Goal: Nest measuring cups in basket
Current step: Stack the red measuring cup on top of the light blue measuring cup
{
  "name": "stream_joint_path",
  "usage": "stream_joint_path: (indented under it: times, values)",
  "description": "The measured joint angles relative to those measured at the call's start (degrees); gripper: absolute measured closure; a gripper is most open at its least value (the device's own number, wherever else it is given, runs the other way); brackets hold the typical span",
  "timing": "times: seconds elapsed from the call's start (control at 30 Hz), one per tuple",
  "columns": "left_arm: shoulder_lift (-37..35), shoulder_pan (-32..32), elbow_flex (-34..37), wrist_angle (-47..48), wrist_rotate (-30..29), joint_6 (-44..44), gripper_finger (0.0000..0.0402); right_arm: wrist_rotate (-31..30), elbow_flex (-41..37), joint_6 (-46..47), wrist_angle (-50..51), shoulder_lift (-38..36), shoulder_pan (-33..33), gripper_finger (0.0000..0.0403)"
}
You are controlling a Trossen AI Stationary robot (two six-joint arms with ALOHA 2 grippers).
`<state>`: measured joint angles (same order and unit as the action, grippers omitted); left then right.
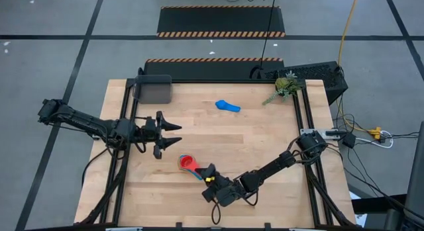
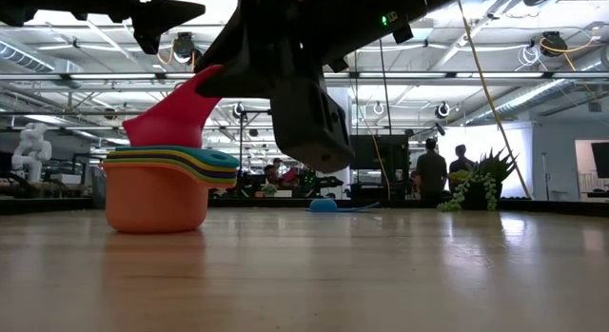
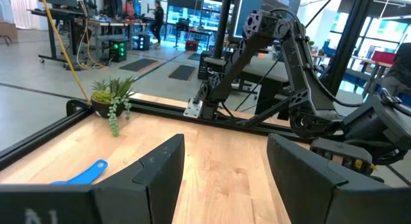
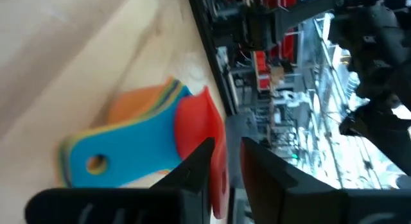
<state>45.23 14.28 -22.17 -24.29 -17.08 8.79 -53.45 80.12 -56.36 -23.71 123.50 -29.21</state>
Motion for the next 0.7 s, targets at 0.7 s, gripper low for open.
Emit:
stream_joint_path:
  times: [0.7]
  values:
    - [0.02, 0.02, -0.02, 0.07, 0.31, 1.47, 0.0177, 5.46, 0.0, 16.15, 7.83, -0.02, 0.15, 0.0333]
